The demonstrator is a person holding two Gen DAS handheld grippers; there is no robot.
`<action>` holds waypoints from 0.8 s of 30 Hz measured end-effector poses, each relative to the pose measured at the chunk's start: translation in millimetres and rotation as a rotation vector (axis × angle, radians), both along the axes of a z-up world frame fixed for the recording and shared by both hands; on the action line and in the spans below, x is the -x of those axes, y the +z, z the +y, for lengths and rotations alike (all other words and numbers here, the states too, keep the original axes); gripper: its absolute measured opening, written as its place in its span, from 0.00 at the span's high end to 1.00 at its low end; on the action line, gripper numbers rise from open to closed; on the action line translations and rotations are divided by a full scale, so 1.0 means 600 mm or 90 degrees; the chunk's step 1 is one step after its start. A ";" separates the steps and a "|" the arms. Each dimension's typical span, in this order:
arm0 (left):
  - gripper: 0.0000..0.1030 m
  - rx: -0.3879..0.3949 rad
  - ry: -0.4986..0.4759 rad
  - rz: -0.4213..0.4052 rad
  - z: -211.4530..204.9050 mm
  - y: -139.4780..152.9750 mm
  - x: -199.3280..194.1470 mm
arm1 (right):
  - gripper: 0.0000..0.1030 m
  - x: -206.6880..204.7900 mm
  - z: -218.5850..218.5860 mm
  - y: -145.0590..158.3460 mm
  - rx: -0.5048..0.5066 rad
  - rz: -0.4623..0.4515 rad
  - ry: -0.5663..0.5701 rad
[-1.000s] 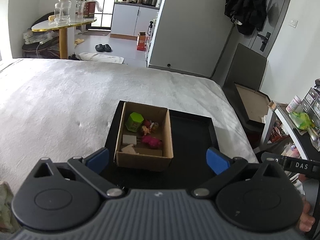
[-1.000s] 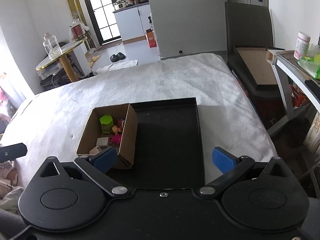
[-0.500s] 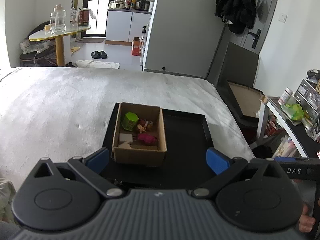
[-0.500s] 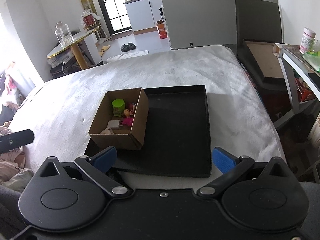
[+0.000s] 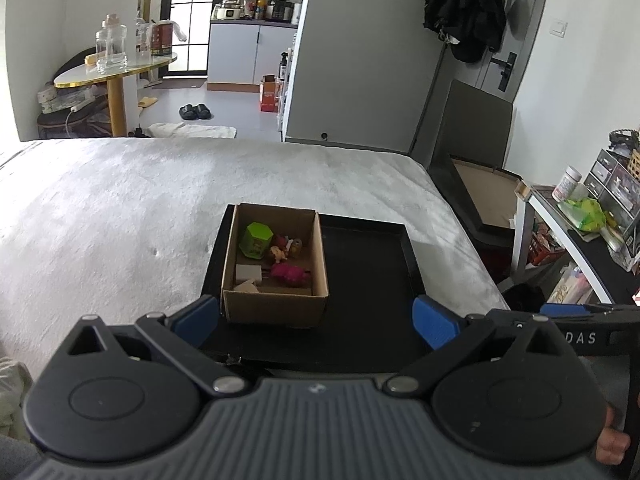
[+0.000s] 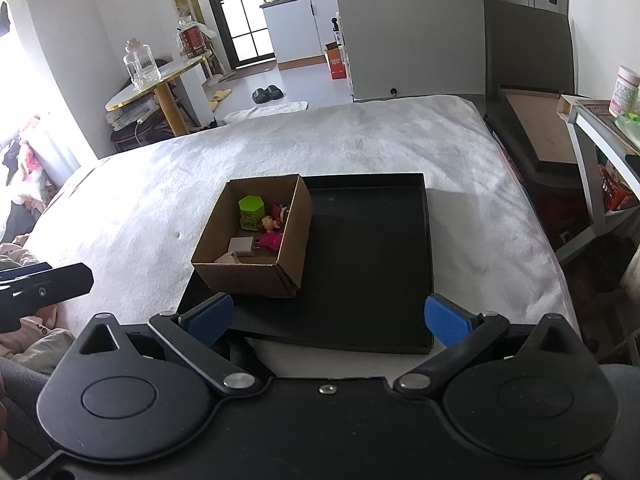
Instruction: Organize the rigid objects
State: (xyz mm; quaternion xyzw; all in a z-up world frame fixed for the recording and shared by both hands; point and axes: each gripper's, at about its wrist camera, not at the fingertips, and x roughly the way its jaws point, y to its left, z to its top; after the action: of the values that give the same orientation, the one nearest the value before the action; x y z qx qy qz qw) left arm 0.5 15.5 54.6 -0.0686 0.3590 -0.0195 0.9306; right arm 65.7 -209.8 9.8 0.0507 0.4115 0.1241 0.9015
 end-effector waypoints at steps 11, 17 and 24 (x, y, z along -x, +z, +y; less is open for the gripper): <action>0.00 -0.001 0.004 -0.002 0.001 0.001 0.003 | 0.00 -0.006 0.001 0.008 -0.007 -0.002 -0.002; 0.00 0.000 0.010 -0.002 0.004 0.001 0.003 | 0.00 -0.006 0.012 0.008 -0.005 -0.003 0.011; 0.00 0.004 0.007 0.001 0.005 -0.003 0.002 | 0.00 -0.007 0.017 0.009 -0.002 -0.002 0.017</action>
State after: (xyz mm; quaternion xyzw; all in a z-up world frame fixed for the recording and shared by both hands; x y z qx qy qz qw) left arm -0.8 18.6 53.0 -0.0735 0.3591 -0.0152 0.9303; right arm 70.1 -199.7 15.0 0.0463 0.4107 0.1364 0.9003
